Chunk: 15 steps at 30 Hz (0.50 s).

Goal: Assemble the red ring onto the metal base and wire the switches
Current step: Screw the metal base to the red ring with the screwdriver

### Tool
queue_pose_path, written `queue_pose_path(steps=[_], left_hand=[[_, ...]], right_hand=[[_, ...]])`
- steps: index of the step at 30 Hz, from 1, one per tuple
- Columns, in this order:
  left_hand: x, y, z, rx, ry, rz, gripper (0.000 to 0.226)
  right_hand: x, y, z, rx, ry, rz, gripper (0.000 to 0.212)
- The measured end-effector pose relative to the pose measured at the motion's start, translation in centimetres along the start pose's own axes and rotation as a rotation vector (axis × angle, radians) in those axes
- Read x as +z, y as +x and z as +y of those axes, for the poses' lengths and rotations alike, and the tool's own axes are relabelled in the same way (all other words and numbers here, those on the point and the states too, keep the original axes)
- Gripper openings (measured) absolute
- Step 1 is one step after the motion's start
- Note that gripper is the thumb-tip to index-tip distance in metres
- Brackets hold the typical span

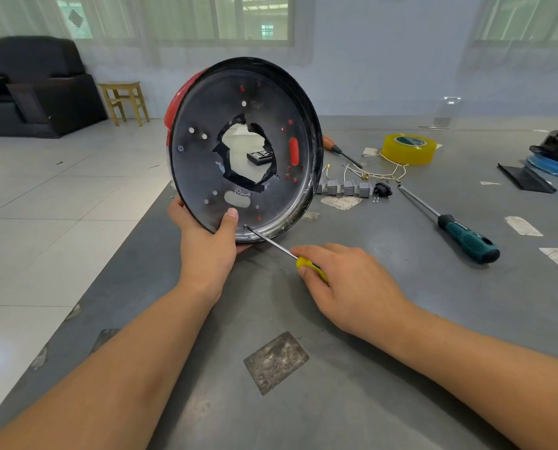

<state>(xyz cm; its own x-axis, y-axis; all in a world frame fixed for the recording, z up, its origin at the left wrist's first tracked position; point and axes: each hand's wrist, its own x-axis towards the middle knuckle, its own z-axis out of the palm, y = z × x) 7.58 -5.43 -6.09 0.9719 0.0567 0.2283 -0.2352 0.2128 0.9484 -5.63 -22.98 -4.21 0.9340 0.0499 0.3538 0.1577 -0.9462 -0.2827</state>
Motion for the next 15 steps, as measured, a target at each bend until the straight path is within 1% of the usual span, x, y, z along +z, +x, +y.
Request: queue_pose_path(steps=[2,3,4,7,9,10,12,15], left_hand=[[0.0,-0.1,0.0,0.024,0.038,-0.004,0.062],[0.1,-0.2,0.0,0.037,0.063,-0.005,0.064],[0.1,-0.3,0.2,0.049,0.093,-0.007,0.067],[0.2,-0.5,0.5,0.090,0.172,-0.017,0.073],[0.2,-0.6,0.6,0.106,0.207,-0.029,0.074],[0.2,-0.6,0.6,0.112,0.218,-0.031,0.074],[0.3,-0.6,0.5,0.121,0.225,-0.026,0.072],[0.3,-0.4,0.4,0.141,0.222,-0.010,0.068]], right_hand=[[0.0,0.1,0.2,0.049,0.065,-0.003,0.030],[-0.1,0.3,0.2,0.108,0.153,-0.028,0.027],[-0.2,0.7,0.2,0.197,0.303,-0.076,0.023],[-1.2,1.5,-0.3,0.531,0.944,-0.245,0.016],[-2.0,1.7,-0.5,0.662,1.210,-0.328,0.019],[-2.4,1.7,-0.6,0.700,1.285,-0.365,0.020],[-2.7,1.7,-0.8,0.727,1.319,-0.419,0.022],[-2.7,1.7,-1.0,0.723,1.198,-0.398,0.023]])
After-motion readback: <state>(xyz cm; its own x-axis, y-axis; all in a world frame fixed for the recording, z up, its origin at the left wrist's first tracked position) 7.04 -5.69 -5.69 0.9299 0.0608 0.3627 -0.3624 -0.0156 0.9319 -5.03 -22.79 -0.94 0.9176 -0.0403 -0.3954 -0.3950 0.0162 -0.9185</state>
